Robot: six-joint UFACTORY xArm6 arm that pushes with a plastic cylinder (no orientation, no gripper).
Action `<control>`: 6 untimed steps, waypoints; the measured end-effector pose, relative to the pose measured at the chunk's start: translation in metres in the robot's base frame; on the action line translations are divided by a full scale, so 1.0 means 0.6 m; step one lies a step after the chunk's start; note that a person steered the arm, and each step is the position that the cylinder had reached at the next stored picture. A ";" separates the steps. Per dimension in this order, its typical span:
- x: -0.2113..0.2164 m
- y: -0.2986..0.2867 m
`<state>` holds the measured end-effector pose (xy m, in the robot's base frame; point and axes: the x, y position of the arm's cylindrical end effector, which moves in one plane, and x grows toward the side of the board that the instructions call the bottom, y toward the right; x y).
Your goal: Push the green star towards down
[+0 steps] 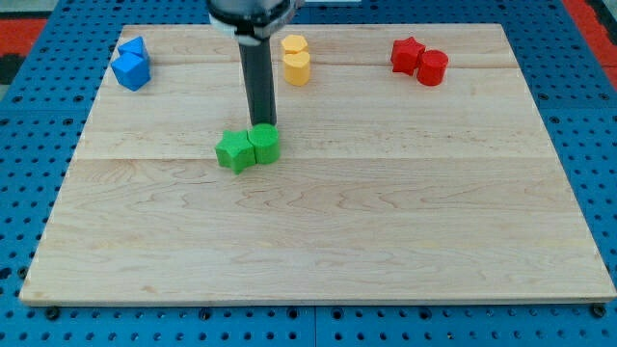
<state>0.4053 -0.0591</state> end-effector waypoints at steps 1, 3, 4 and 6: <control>0.039 0.069; 0.011 0.028; 0.035 -0.083; 0.106 -0.005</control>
